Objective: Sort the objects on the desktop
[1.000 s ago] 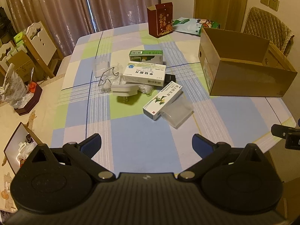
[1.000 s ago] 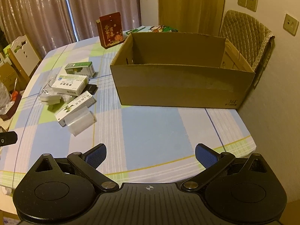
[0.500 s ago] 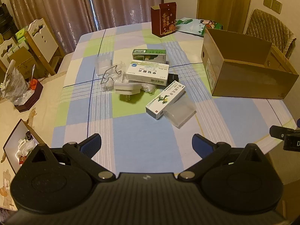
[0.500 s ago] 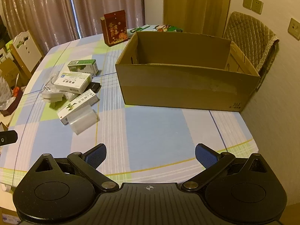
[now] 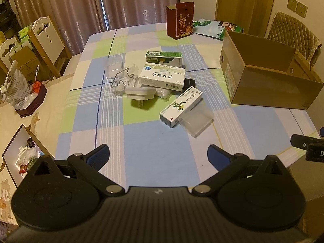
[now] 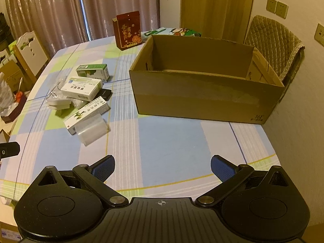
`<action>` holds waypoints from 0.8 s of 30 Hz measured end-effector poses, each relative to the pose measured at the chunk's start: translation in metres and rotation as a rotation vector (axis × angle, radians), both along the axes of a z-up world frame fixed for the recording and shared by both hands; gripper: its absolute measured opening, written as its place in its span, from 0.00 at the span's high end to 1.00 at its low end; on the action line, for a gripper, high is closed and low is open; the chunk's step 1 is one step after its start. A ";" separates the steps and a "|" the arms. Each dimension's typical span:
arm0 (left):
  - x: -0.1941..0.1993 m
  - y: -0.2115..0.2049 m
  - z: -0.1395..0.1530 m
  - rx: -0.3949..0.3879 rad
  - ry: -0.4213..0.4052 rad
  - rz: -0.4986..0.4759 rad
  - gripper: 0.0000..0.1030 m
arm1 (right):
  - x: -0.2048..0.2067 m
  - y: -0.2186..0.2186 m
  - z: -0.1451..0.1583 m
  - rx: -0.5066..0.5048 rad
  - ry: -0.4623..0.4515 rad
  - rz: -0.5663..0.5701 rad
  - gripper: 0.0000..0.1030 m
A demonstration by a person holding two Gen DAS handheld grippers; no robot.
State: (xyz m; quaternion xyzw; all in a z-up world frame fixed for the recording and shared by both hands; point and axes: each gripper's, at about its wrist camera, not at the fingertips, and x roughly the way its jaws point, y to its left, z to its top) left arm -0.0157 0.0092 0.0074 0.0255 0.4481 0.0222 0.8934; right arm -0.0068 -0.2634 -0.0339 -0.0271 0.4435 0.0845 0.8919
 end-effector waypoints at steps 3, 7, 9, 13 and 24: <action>-0.001 0.001 0.000 -0.001 0.001 0.000 0.01 | 0.000 0.001 0.000 -0.002 -0.001 0.004 0.00; -0.002 0.002 -0.001 -0.001 0.002 0.003 0.01 | -0.001 0.004 0.000 -0.002 -0.001 0.010 0.00; -0.003 0.002 -0.001 -0.002 0.002 0.005 0.01 | 0.000 0.004 0.000 -0.003 -0.001 0.014 0.00; -0.003 0.004 -0.002 -0.004 0.001 0.011 0.01 | 0.000 0.005 0.000 -0.006 -0.003 0.021 0.00; -0.001 0.004 -0.002 -0.002 0.003 0.019 0.01 | 0.006 0.006 -0.003 -0.006 0.005 0.032 0.00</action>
